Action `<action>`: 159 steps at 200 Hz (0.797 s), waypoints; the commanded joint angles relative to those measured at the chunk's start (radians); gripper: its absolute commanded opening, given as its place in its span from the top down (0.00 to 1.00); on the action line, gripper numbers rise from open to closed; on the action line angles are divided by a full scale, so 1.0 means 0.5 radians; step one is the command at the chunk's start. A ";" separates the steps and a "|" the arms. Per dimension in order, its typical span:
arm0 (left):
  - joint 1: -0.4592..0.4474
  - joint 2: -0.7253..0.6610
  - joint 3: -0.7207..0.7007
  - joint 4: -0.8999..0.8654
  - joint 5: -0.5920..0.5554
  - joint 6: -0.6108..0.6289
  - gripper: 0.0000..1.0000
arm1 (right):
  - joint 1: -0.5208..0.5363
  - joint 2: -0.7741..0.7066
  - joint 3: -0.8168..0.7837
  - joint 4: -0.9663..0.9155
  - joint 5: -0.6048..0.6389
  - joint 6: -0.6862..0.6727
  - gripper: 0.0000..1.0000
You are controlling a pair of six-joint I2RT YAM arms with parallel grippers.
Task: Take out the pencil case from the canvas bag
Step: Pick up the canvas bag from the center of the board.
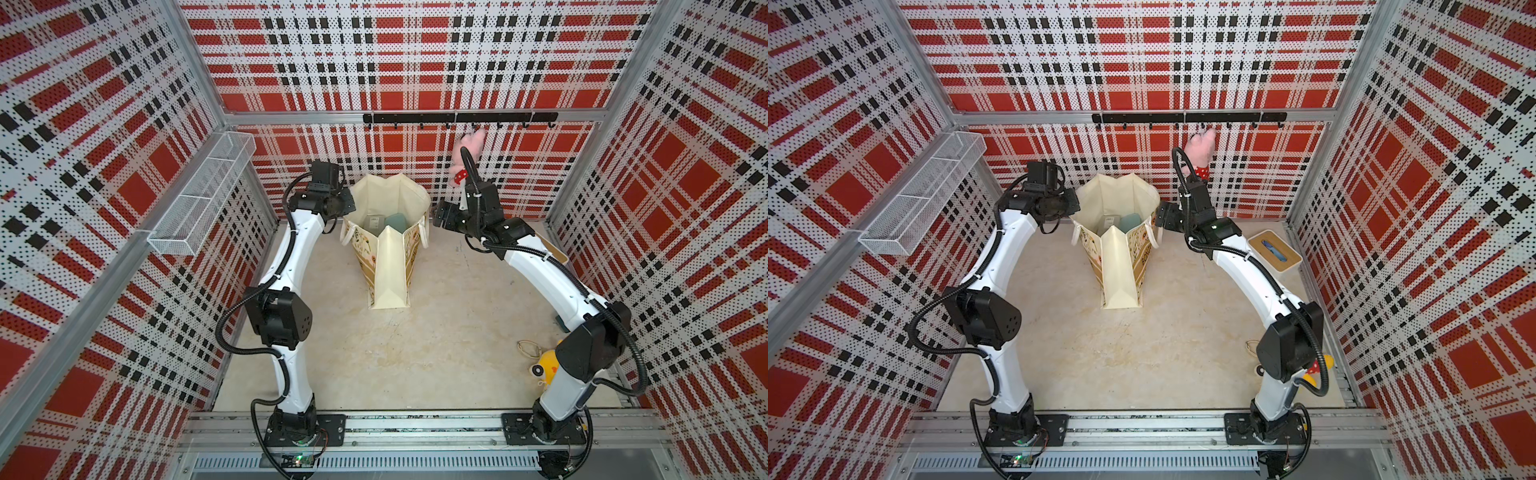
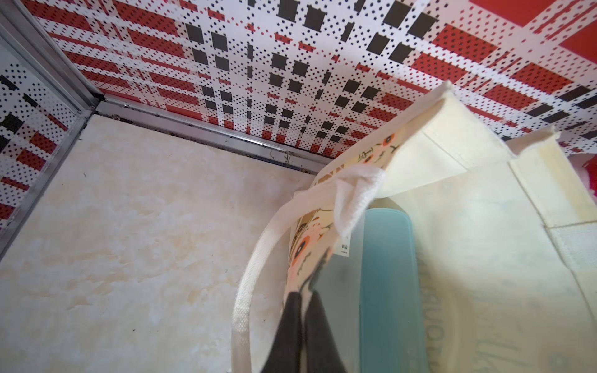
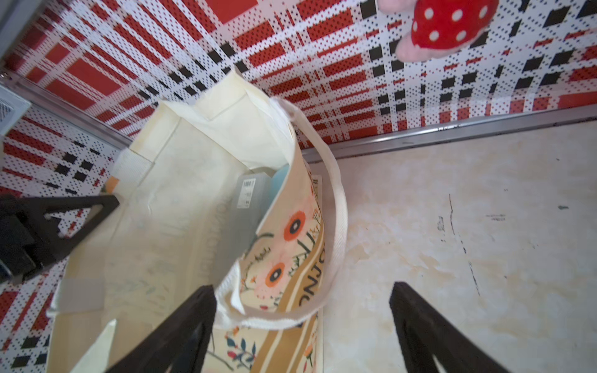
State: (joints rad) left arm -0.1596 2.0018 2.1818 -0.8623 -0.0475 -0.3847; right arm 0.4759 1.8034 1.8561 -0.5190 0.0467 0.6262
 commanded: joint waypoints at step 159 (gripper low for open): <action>0.020 -0.089 -0.119 0.232 0.187 0.090 1.00 | -0.096 0.983 1.255 -0.333 -0.297 0.213 0.65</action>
State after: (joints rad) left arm -0.1581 1.9900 2.1452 -0.8085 0.0048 -0.3538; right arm 0.4278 2.2910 2.4470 -0.6670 -0.0784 0.7189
